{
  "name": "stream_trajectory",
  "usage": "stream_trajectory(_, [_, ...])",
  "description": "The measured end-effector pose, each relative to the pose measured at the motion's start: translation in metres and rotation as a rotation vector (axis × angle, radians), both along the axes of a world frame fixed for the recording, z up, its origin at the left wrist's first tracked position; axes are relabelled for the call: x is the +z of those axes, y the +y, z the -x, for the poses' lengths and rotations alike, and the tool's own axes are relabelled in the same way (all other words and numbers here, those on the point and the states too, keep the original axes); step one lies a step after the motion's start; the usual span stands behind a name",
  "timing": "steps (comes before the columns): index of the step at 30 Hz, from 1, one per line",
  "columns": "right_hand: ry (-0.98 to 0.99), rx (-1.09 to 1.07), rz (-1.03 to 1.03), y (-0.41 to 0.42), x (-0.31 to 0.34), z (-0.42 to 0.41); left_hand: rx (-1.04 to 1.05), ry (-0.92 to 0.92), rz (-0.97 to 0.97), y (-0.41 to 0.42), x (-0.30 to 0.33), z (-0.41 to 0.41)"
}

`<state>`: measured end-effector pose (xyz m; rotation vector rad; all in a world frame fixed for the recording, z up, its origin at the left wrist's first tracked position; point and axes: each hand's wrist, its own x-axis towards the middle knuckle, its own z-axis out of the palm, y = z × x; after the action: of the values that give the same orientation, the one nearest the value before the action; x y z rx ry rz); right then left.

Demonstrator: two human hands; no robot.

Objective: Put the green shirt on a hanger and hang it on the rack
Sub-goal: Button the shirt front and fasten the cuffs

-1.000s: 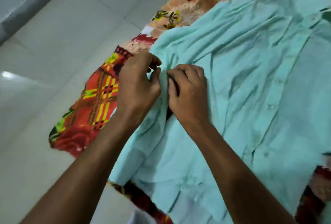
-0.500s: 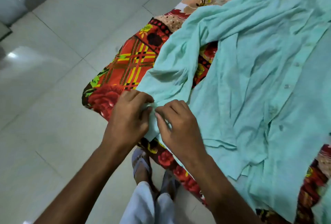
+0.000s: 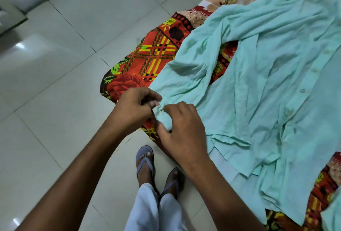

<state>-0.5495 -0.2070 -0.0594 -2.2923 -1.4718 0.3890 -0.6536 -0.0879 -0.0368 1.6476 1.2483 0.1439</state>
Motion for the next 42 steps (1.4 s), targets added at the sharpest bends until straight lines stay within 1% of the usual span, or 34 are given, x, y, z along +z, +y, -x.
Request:
stream_trajectory(3, [0.060,-0.038,-0.027,0.000,0.001,0.001,0.091,-0.086,0.146,-0.001,0.003,0.002])
stream_trajectory(5, [0.129,-0.063,-0.021,-0.001,0.002,0.001,0.119,-0.121,0.185,-0.003,0.005,0.005])
stream_trajectory(8, [0.198,-0.095,-0.021,0.000,0.004,0.001,0.093,-0.069,0.109,-0.008,0.005,0.004])
stream_trajectory(12, [0.131,-0.106,-0.014,0.001,0.004,0.005,0.094,-0.056,0.033,-0.011,0.003,0.001])
stream_trajectory(14, [0.116,-0.134,-0.008,0.003,0.005,0.007,0.077,-0.036,-0.044,-0.015,0.001,0.000])
stream_trajectory(16, [0.138,-0.173,0.002,0.005,0.005,0.009,0.062,0.008,-0.166,-0.019,-0.003,0.001])
stream_trajectory(18, [0.228,-0.268,-0.039,0.008,0.005,0.010,0.031,0.078,-0.290,-0.023,-0.007,0.002])
stream_trajectory(20, [0.397,-0.386,-0.122,0.010,0.005,0.007,-0.018,0.142,-0.376,-0.027,-0.009,0.003])
stream_trajectory(22, [0.540,-0.443,-0.154,0.010,0.005,0.004,-0.047,0.179,-0.423,-0.030,-0.011,0.001])
stream_trajectory(23, [0.569,-0.439,-0.148,0.009,0.006,0.002,-0.049,0.183,-0.427,-0.031,-0.012,0.000])
stream_trajectory(25, [0.577,-0.403,-0.127,0.007,0.006,0.001,-0.031,0.165,-0.399,-0.032,-0.012,-0.002])
stream_trajectory(29, [0.588,-0.378,-0.099,0.006,0.005,0.003,0.079,0.058,-0.261,-0.035,-0.011,-0.002])
stream_trajectory(34, [0.616,-0.348,-0.101,0.000,0.006,0.002,0.128,0.014,-0.228,-0.042,-0.010,-0.001])
stream_trajectory(39, [0.778,-0.302,-0.110,-0.004,0.008,-0.008,0.174,0.004,-0.212,-0.044,-0.011,-0.002])
stream_trajectory(41, [0.852,-0.321,-0.079,-0.003,0.009,-0.014,0.181,-0.004,-0.186,-0.044,-0.011,-0.003])
stream_trajectory(42, [0.857,-0.320,-0.061,-0.003,0.009,-0.016,0.182,-0.011,-0.168,-0.045,-0.011,-0.003])
